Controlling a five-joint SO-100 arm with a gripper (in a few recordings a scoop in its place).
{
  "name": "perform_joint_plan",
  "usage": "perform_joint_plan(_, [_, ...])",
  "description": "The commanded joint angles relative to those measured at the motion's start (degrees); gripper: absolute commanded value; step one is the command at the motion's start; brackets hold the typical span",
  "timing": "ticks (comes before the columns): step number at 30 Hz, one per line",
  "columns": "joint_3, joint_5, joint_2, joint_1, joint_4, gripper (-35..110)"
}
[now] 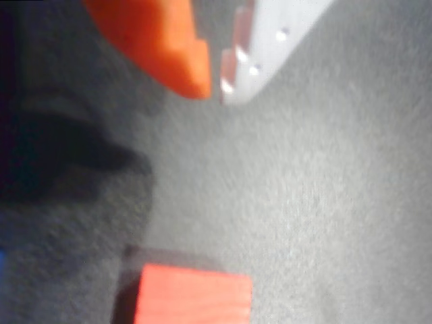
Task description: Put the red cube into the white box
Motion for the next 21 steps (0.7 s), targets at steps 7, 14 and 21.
perform_joint_plan(7, [-6.3, 0.5, -10.2, -0.4, -4.9, 0])
perform_joint_plan(14, [-10.4, 2.8, -16.3, -1.5, -7.0, 16])
perform_joint_plan(21, [-10.6, 4.8, -19.6, -2.5, -13.4, 22])
